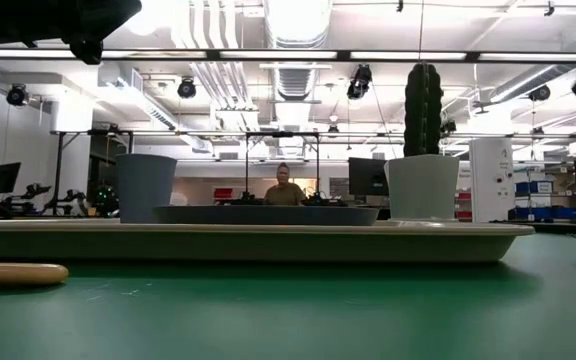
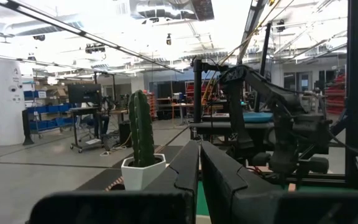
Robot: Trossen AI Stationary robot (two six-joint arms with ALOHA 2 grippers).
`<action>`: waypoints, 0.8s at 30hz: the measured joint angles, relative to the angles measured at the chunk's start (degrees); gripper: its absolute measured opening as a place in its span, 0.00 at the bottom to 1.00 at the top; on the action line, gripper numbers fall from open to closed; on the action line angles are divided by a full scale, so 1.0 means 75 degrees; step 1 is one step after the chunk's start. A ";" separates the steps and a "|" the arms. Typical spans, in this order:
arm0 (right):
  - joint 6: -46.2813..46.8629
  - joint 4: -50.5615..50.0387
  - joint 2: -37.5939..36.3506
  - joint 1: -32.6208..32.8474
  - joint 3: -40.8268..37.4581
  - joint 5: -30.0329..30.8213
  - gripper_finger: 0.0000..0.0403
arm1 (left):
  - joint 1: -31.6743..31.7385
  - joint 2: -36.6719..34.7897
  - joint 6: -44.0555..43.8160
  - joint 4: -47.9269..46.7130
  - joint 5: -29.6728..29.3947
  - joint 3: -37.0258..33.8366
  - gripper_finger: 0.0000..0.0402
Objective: Pick and place plate/cup/fork/spoon on tray
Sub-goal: Put the orange fork on the white serving tray on the left of the blue plate
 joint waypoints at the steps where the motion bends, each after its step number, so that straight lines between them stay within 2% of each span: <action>1: 0.0007 -0.0004 0.0046 0.0030 -0.0052 0.0091 0.38 | -0.0003 0.0000 0.0000 0.0000 0.0000 0.0000 0.00; 8: -0.0313 0.0833 0.0671 0.0027 -0.0523 0.0448 0.36 | -0.0003 0.0000 0.0003 0.0000 0.0000 0.0000 0.00; 11: -0.0319 0.0806 0.0921 0.0021 -0.0532 0.0507 0.35 | 0.0000 0.0000 0.0003 -0.0003 0.0000 0.0000 0.00; 14: -0.0313 0.0783 0.1064 0.0024 -0.0497 0.0587 0.28 | -0.0001 0.0000 0.0003 -0.0003 0.0000 0.0000 0.00; 20: 0.0085 0.0690 0.1188 0.0024 -0.0512 0.0685 0.07 | 0.0000 0.0000 0.0003 -0.0003 0.0000 0.0000 0.00; 24: 0.0585 0.0541 0.0951 0.0024 -0.0365 0.0687 0.06 | -0.0001 0.0000 0.0003 -0.0001 0.0000 0.0000 0.00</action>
